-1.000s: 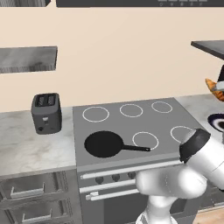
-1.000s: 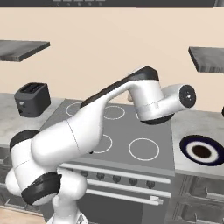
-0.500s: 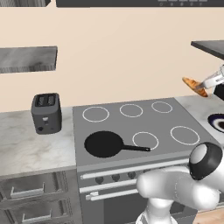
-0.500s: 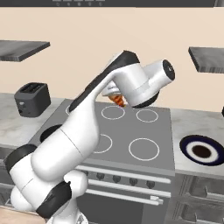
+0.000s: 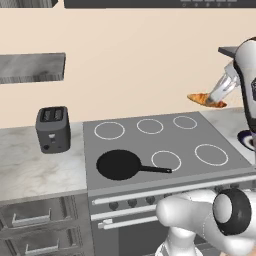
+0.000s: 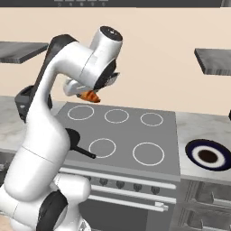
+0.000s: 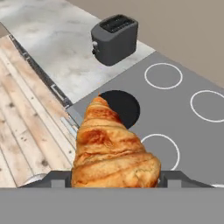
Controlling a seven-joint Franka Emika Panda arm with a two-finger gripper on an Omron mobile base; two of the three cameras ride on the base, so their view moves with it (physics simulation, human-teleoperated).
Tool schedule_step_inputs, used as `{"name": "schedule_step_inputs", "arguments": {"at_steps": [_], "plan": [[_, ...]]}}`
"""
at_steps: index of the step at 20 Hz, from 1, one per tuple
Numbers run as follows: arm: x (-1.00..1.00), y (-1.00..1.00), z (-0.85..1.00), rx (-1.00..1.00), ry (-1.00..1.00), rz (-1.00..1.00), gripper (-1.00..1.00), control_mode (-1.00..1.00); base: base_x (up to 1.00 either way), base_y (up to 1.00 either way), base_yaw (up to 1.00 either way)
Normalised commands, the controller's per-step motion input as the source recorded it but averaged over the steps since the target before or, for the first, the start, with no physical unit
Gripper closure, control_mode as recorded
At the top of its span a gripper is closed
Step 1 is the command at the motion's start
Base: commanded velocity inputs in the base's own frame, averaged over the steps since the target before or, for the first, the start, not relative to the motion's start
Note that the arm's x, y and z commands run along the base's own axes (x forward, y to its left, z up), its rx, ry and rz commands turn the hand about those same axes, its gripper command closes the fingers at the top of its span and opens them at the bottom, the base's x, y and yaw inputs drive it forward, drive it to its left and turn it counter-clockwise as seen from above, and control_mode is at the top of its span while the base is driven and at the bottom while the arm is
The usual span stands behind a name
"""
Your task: Pick the croissant and place it on the pan. Then turn on the stove to warm the croissant.
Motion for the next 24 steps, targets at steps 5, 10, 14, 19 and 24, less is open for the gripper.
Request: {"name": "schedule_step_inputs", "arguments": {"at_steps": [5,10,14,19,24], "plan": [[-0.44,1.00,-0.12,-0.32,0.00,0.00,1.00,-1.00,0.00,0.00,0.00],[-0.26,1.00,-0.21,-0.29,0.00,0.00,1.00,-1.00,0.00,0.00,0.00],[-0.11,1.00,-0.34,-0.24,0.00,0.00,1.00,-1.00,0.00,0.00,0.00],[0.00,0.35,-0.05,-0.02,0.00,0.00,1.00,-1.00,0.00,0.00,0.00],[0.15,0.67,-0.76,0.06,0.00,-0.23,1.00,-1.00,0.00,0.00,0.00]]}}
